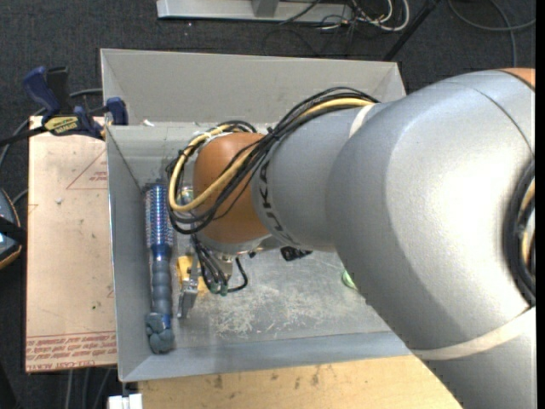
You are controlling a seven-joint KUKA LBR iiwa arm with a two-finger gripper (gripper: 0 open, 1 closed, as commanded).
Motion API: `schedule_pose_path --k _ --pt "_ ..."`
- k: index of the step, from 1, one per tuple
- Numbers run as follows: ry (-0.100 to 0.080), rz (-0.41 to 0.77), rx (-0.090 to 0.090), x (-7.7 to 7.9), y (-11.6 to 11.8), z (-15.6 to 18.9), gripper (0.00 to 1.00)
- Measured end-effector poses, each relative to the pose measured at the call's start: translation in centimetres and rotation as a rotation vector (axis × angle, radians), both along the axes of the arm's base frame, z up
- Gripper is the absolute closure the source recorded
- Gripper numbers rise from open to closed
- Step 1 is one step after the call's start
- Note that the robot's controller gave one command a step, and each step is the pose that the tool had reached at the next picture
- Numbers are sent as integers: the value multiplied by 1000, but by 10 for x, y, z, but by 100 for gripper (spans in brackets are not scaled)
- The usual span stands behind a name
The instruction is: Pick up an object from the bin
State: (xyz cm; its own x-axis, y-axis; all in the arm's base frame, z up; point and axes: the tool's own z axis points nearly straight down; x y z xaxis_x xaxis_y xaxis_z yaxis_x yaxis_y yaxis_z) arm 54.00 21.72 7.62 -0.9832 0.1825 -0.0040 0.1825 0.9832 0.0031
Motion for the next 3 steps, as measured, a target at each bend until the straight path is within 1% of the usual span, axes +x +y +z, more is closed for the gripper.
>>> schedule_pose_path --k 1,2,3 --pt "-8 0 2 2 1 2 100" --pt "-1 2 1 4 2 49 100" --pt "2 3 0 4 2 53 100"
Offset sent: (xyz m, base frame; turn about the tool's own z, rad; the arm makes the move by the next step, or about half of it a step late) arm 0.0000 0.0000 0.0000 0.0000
